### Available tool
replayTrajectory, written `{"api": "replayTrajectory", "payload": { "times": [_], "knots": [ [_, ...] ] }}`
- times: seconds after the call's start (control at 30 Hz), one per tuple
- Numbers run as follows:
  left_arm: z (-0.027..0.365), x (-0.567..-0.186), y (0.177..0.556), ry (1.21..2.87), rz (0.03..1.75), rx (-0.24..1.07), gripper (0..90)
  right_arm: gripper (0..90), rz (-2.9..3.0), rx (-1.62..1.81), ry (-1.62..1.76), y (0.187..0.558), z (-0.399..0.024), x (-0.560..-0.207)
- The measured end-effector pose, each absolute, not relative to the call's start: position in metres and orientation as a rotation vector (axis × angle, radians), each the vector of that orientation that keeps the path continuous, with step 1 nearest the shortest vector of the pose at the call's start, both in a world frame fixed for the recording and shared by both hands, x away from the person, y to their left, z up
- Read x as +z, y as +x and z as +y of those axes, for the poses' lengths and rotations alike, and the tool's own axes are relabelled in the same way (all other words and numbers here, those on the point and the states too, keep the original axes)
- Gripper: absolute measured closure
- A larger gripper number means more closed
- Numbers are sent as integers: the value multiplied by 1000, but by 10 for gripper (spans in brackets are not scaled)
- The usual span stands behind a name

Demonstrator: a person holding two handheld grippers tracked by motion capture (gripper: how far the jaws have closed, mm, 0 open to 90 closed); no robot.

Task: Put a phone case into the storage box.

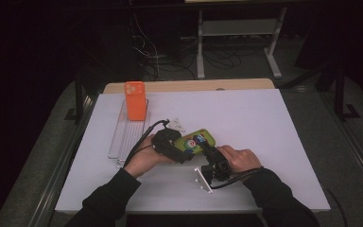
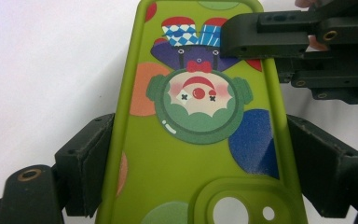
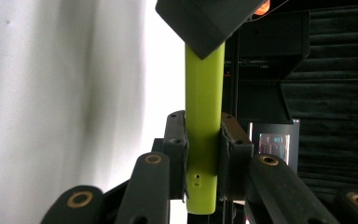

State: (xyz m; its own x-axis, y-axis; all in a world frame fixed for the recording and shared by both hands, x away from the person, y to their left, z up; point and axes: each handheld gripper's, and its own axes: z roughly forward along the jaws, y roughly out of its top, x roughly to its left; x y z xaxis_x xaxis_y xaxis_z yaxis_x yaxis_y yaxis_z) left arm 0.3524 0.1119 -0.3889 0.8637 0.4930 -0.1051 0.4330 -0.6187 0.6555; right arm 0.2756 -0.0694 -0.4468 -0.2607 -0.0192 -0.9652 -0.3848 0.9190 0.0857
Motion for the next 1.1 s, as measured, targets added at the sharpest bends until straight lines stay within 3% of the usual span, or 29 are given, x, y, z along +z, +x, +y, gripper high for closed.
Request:
{"api": "replayTrajectory", "payload": {
  "times": [0.33,0.57,1.1],
  "knots": [
    [114,-386,350,2322,617,174,127,762,1783,340,-293,274,-68,-447],
    [120,-384,353,2310,600,161,0,762,1802,334,-253,278,-72,-444],
    [134,-380,358,2272,595,184,0,761,1972,526,107,296,-96,-428]
  ]
}}
